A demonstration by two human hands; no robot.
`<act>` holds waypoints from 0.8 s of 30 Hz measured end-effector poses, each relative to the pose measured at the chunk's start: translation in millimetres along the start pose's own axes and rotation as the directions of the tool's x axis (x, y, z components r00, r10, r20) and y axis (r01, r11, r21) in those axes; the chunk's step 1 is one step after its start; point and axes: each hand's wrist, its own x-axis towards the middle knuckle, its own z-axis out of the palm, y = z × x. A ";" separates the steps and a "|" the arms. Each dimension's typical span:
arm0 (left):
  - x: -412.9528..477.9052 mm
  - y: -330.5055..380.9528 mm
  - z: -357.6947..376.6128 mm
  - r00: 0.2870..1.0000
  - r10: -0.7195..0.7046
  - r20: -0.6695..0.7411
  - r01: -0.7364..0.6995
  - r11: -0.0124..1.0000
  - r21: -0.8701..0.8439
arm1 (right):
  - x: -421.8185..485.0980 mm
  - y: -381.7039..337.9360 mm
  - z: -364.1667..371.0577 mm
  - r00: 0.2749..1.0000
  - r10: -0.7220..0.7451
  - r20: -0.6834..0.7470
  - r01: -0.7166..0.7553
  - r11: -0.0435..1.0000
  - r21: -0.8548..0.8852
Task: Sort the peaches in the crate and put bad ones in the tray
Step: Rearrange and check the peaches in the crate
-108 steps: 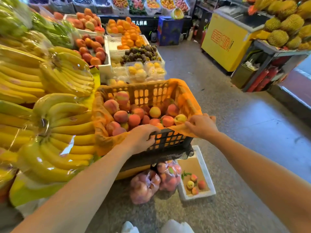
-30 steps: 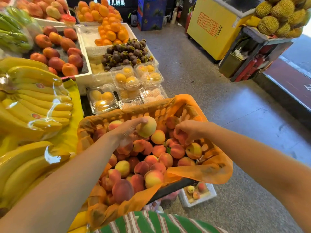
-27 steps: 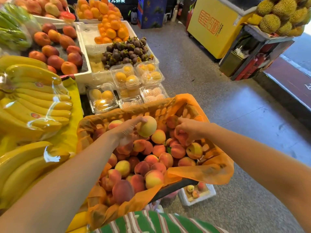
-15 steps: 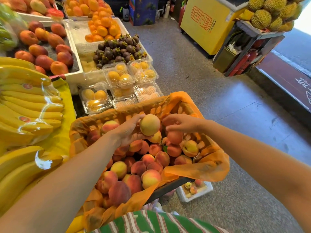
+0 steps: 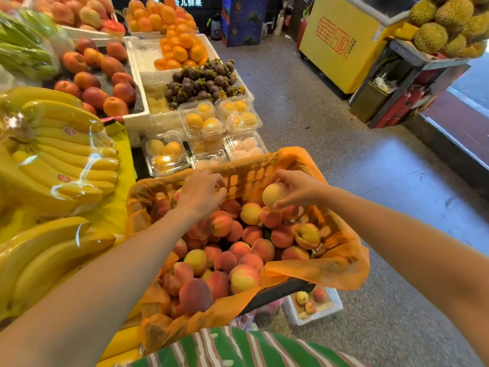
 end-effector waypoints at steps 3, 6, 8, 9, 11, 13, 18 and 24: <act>-9.8 -16.8 -5.2 0.992 -0.019 -0.127 0.047 0.975 0.219 | 12.0 6.2 3.0 0.999 0.054 -0.001 -0.054 0.989 -0.137; -19.3 -28.0 -6.2 0.984 -0.078 -0.160 0.124 0.946 0.300 | 25.9 7.8 10.3 0.996 0.087 -0.026 -0.090 0.974 -0.207; -25.6 -34.6 -6.4 0.981 -0.071 -0.183 0.128 0.937 0.324 | 33.3 9.5 15.7 0.997 0.068 -0.044 -0.078 0.961 -0.266; -28.7 -37.3 -6.9 0.979 -0.071 -0.191 0.132 0.935 0.328 | 36.0 10.2 17.7 0.997 0.052 -0.059 -0.066 0.957 -0.283; -33.8 -41.2 -8.6 0.981 -0.079 -0.179 0.135 0.935 0.328 | 40.1 12.1 20.8 0.995 0.021 -0.095 -0.048 0.956 -0.290; -37.9 -42.1 -11.2 0.983 -0.103 -0.149 0.145 0.943 0.301 | 43.3 13.8 23.2 0.992 -0.037 -0.119 0.001 0.958 -0.288; -39.5 -38.7 -10.0 0.977 -0.168 -0.129 0.194 0.955 0.225 | 37.8 17.8 25.6 0.997 -0.024 -0.074 0.011 0.986 -0.166; -37.2 -35.8 -0.4 0.957 -0.258 -0.136 0.277 0.949 0.152 | 26.9 18.3 20.4 0.998 0.056 0.023 -0.058 0.992 0.109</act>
